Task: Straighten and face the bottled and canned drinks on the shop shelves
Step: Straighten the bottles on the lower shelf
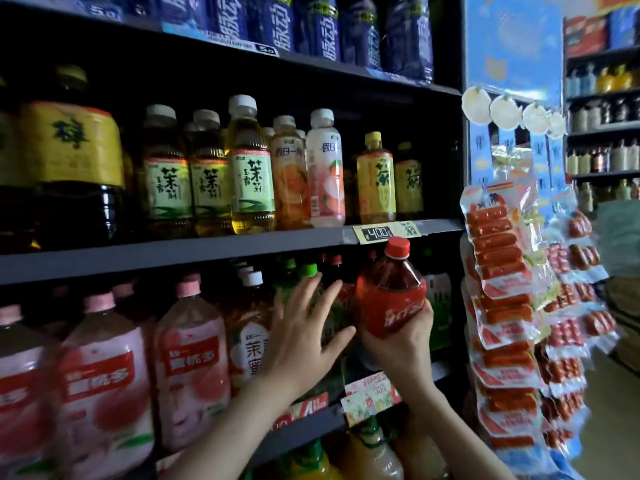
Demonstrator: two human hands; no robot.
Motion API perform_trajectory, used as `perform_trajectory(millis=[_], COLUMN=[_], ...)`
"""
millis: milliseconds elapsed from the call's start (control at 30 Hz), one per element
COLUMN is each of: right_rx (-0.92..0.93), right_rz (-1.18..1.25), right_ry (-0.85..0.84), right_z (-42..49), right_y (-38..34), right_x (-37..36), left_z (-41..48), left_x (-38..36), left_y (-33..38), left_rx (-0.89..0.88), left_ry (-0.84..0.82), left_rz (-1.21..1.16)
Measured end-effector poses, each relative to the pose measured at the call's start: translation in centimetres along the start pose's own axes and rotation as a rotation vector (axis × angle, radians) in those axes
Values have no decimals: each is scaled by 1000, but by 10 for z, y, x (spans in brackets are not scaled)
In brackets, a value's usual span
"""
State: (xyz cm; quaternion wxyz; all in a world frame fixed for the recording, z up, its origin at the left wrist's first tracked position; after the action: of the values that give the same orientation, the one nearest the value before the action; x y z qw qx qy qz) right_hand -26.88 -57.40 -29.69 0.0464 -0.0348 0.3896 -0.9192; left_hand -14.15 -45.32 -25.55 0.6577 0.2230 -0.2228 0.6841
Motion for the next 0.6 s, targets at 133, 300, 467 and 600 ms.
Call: perform_trajectory(millis=[133, 300, 467, 600], right_rx=[-62, -185, -235, -271], right_rz=[-85, -146, -278, -431], right_ry=[-71, -73, -258, -248], right_z=[12, 9, 4, -2], right_y=[16, 44, 58, 55], right_x=[-17, -37, -49, -45], left_z=[-21, -27, -26, -27], left_x=[-3, -15, -22, -26], left_y=[-40, -46, -50, -52], left_rx=[118, 99, 118, 101], left_ry=[-22, -141, -116, -100], left_rz=[315, 428, 455, 467])
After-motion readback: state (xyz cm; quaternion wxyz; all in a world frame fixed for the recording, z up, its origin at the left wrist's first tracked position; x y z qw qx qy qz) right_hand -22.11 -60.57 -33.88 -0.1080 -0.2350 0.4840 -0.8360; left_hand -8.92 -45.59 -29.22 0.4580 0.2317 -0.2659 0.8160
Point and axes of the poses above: each hand's wrist, its own z-axis towards the middle knuckle, its own x-axis out of the back of the hand, y = z × x, the point moved 5 cm from there along z, towards the middle knuckle, and after that the axes turned 7 degrees about -y, right-handed, at the moved point
